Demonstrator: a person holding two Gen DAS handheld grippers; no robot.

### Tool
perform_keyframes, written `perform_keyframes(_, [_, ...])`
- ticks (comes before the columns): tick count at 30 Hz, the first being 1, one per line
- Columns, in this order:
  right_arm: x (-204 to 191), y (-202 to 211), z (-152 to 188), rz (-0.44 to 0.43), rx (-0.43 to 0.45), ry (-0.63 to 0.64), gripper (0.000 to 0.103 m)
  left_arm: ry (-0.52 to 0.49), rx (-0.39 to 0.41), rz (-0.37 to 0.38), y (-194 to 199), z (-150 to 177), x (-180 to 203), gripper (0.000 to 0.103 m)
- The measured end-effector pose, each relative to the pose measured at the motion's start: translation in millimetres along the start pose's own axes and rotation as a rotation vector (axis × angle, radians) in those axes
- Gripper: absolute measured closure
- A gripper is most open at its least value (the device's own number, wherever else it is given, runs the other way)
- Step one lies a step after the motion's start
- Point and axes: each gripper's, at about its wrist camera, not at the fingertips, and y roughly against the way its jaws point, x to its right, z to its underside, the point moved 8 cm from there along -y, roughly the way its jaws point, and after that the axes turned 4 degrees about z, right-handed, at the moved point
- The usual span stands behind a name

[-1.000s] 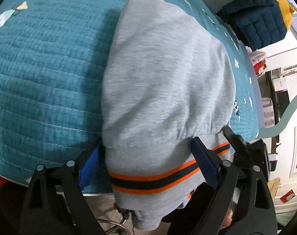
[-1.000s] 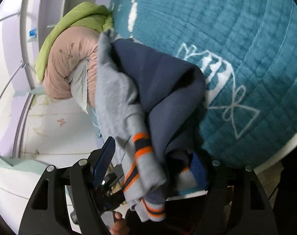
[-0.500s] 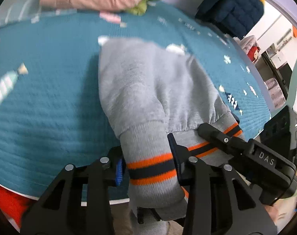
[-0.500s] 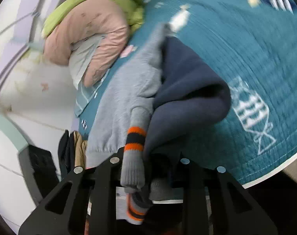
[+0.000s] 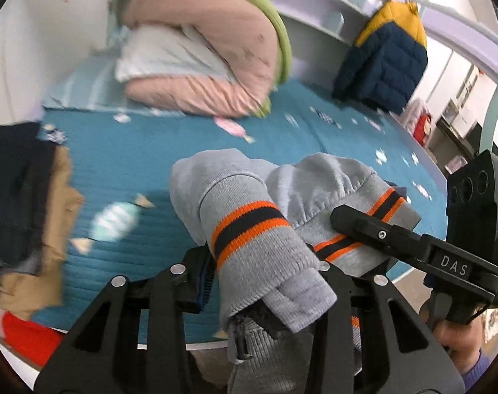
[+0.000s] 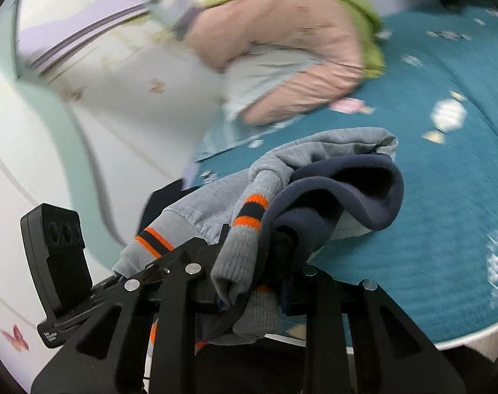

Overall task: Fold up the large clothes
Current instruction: 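Lift the folded sweatshirt with both grippers and carry it to the clothes pile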

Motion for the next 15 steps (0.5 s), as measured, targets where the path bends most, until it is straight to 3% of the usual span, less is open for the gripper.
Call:
perform_keyframes(5, [-88.6, -48.8, -27.3, -0.099, -0.014, 0.131, 0.081, 0.042, 0.083, -0.051, 64.1, -28.5, -65.4, 0.067])
perform_keyframes(12, [-218.8, -148.0, -61.2, -0.213, 0.034, 0.259, 0.081, 0.025, 0.262, -0.222, 151.1, -86.4, -188.2, 0.067])
perform_keyframes(15, [-262.0, -192.4, -55.7, -0.244, 0.021, 0.301, 0.081, 0.011, 0.336, -0.302, 178.0, -96.4, -236.8, 0.067])
